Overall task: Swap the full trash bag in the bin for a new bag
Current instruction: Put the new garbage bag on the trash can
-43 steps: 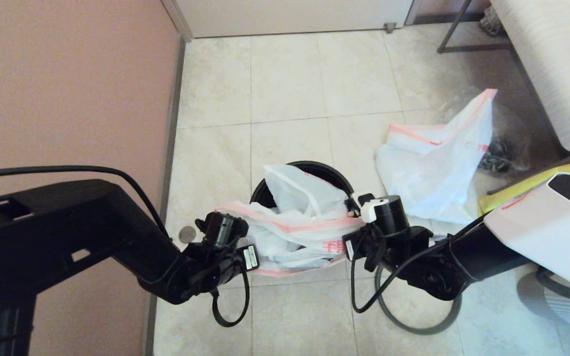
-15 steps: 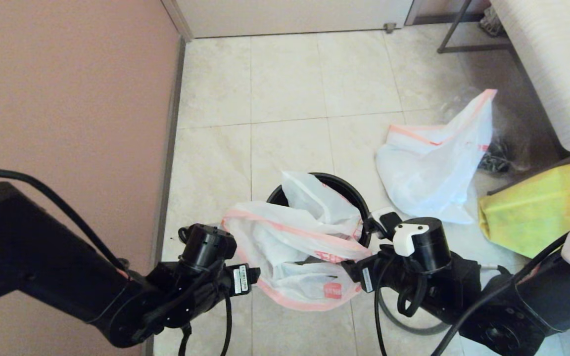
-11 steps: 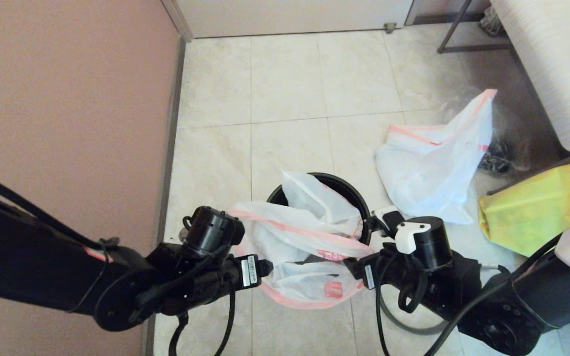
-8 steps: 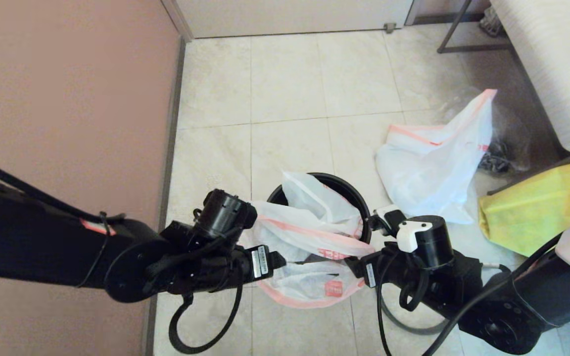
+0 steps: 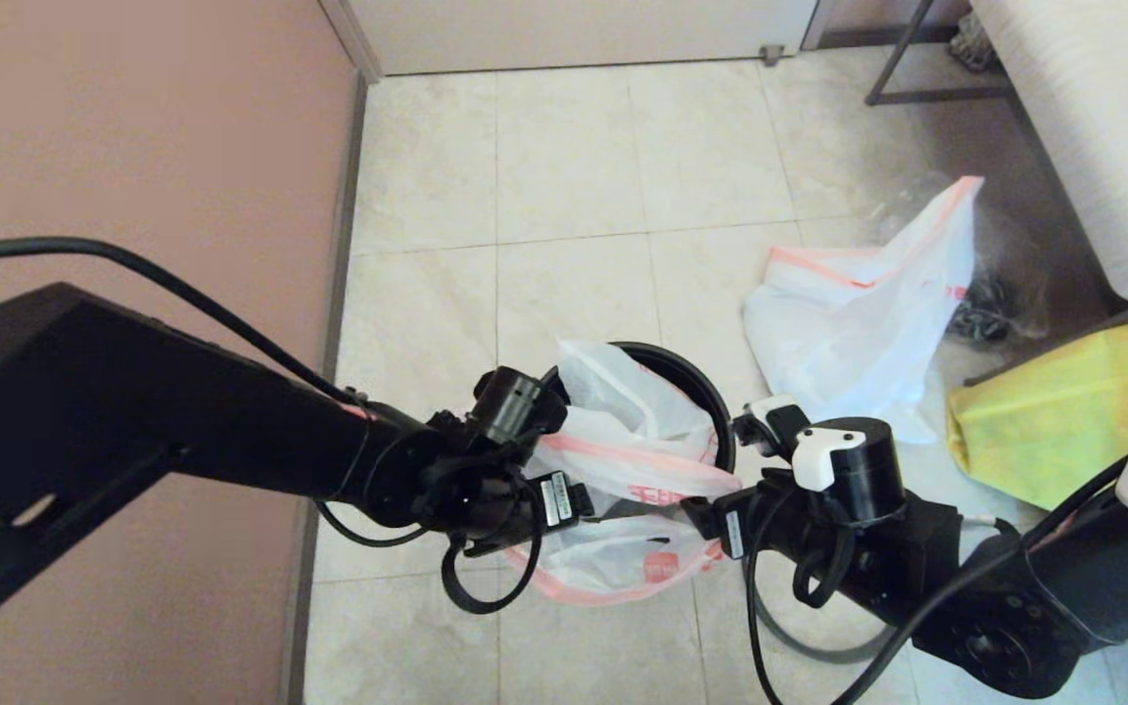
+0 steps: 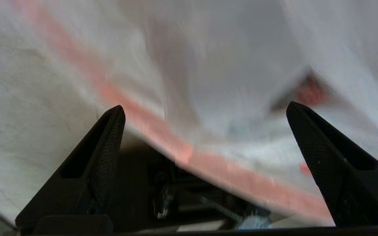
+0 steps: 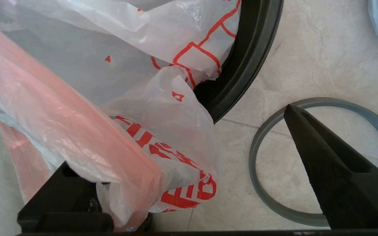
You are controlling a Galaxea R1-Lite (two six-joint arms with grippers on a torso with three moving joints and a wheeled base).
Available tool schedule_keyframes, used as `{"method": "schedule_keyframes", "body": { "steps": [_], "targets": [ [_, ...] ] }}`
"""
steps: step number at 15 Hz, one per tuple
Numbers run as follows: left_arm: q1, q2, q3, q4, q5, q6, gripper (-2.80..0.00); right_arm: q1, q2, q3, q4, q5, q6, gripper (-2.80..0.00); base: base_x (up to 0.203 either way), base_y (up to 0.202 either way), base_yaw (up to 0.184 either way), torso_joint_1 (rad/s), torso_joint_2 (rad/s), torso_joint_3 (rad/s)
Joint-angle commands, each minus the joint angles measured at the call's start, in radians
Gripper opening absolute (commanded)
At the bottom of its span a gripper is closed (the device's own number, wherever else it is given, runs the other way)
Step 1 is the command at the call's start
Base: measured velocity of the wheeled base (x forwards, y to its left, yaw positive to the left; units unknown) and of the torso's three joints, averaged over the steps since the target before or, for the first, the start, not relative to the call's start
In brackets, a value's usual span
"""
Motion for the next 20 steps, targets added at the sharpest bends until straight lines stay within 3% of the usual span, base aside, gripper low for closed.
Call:
{"method": "schedule_keyframes", "body": {
  "steps": [1, 4, 5, 7, 12, 14, 20],
  "targets": [
    [0.013, 0.086, -0.079, 0.002, -0.001, -0.02, 0.0, 0.0, -0.003, 0.0, -0.005, -0.001, 0.001, 0.0, 0.0, 0.0, 0.0, 0.0, 0.0, 0.0],
    [0.016, 0.174, -0.222, 0.017, 0.003, -0.066, 0.0, -0.004, -0.004, -0.001, -0.005, -0.001, 0.001, 0.0, 0.0, 0.0, 0.0, 0.0, 0.0, 0.0],
    [0.016, 0.189, -0.253, 0.034, 0.004, -0.071, -2.8, -0.004, -0.004, -0.001, -0.005, -0.001, 0.001, 0.0, 0.0, 0.0, 0.0, 0.0, 0.0, 0.0],
    [0.016, 0.207, -0.294, 0.085, 0.015, -0.091, -2.8, -0.004, -0.003, -0.001, -0.005, -0.001, 0.002, 0.0, 0.0, 0.0, 0.0, 0.0, 0.0, 0.0],
    [0.016, 0.203, -0.295, 0.081, 0.026, -0.092, -2.8, -0.003, -0.013, 0.0, -0.005, 0.0, 0.004, 0.0, 0.0, 0.0, 0.0, 0.0, 0.0, 0.0],
    [0.013, 0.202, -0.296, 0.077, 0.073, -0.093, -2.8, 0.003, -0.031, 0.01, -0.003, 0.009, 0.005, 0.0, 0.0, 0.0, 0.0, 0.0, 0.0, 0.0],
    [0.02, 0.21, -0.341, 0.067, 0.245, -0.097, -2.8, 0.009, -0.216, 0.1, 0.069, 0.228, 0.1, 0.0, 0.0, 0.0, 0.0, 0.0, 0.0, 0.0]
  ]
}}
